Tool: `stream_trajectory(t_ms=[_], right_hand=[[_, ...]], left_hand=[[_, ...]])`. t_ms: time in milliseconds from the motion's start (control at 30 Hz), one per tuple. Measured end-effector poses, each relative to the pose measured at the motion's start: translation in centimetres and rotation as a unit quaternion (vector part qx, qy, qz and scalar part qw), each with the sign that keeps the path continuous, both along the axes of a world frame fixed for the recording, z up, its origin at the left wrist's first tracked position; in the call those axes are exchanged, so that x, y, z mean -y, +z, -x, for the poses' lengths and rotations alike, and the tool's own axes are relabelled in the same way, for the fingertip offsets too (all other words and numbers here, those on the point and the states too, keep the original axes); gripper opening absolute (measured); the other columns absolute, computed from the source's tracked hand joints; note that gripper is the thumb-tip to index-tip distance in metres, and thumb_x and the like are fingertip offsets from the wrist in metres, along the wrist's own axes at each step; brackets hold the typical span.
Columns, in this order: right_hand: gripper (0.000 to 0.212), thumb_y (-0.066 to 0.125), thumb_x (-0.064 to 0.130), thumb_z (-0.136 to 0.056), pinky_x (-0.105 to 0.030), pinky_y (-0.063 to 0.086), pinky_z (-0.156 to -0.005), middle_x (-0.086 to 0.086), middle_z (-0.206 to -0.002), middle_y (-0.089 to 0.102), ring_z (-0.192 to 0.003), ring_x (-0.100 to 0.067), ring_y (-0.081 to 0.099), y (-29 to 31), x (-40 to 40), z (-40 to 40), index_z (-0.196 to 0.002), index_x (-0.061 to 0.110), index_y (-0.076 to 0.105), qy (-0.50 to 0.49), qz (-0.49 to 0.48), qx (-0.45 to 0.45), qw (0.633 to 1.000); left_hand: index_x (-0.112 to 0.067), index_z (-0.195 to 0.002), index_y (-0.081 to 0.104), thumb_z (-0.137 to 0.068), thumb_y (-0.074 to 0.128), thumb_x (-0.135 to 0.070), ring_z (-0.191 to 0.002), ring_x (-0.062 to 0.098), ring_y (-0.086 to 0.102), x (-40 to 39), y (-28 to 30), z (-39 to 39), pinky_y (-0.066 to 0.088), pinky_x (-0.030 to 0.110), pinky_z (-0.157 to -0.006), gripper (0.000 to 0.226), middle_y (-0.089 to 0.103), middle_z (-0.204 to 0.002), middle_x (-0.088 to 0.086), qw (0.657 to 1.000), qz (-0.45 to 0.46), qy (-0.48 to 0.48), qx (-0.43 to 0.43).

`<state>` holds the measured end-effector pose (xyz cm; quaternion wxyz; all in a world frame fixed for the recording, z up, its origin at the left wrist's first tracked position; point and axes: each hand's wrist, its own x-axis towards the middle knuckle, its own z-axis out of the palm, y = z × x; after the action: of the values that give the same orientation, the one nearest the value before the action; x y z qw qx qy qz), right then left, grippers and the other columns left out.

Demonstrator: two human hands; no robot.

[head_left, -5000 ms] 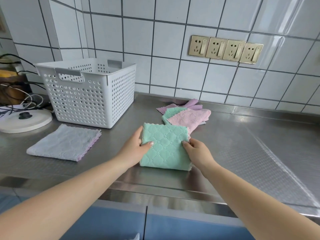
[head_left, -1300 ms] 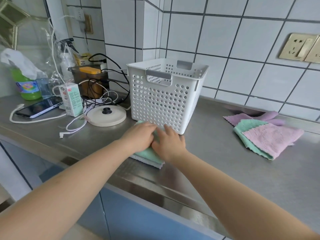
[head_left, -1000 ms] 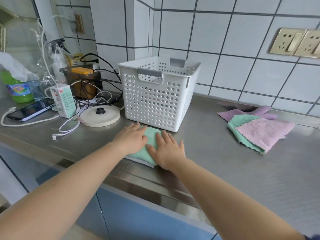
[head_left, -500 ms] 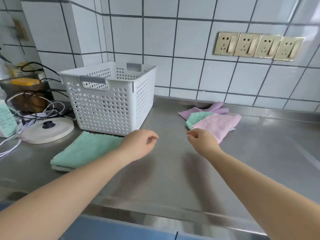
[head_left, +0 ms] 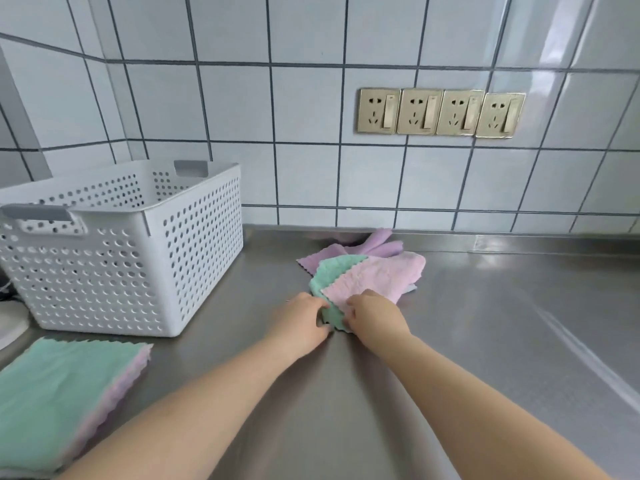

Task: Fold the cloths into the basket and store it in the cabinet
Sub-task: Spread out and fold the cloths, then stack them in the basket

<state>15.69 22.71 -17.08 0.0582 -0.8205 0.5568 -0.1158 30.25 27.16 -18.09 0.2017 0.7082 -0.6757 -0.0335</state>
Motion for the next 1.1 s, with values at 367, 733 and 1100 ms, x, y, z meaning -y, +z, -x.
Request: stream_trajectory(t_ms=[367,733,1100], right_hand=[[0.016,0.040,0.009,-0.088,-0.029,0.050,-0.060,-0.009,-0.096,0.059,-0.088,-0.027,0.060,4.9,2.5,3.0,-0.093,0.021,0.049,-0.094,0.009,0.347,0.933],[0.037,0.043,0.011,-0.087,-0.025,0.036,-0.065,-0.001,-0.112,0.067,-0.088,-0.026,0.059,15.5,6.5,6.8,-0.110,0.025,0.068,-0.085,0.205,0.187,0.957],[0.013,0.042,0.019,-0.093,-0.032,0.035,-0.058,-0.009,-0.095,0.060,-0.072,-0.028,0.047,21.3,8.2,6.7,-0.100,0.013,0.052,-0.116,0.224,0.191,0.949]], left_hand=[[-0.021,-0.092,0.056,-0.086,0.052,-0.023,-0.085,0.026,0.060,3.1,2.7,-1.4,0.045,0.035,-0.068,0.007,0.063,-0.096,-0.001,0.993,0.118,-0.010,0.020],[-0.020,-0.106,0.063,-0.095,0.042,-0.014,-0.093,0.023,0.059,7.0,14.7,-2.9,0.046,0.036,-0.079,0.025,0.068,-0.103,-0.001,0.962,0.254,0.028,0.097],[-0.023,-0.094,0.061,-0.096,0.046,-0.034,-0.077,0.018,0.059,8.6,22.8,-4.8,0.035,0.028,-0.058,0.019,0.066,-0.085,-0.006,0.953,0.271,0.089,0.106]])
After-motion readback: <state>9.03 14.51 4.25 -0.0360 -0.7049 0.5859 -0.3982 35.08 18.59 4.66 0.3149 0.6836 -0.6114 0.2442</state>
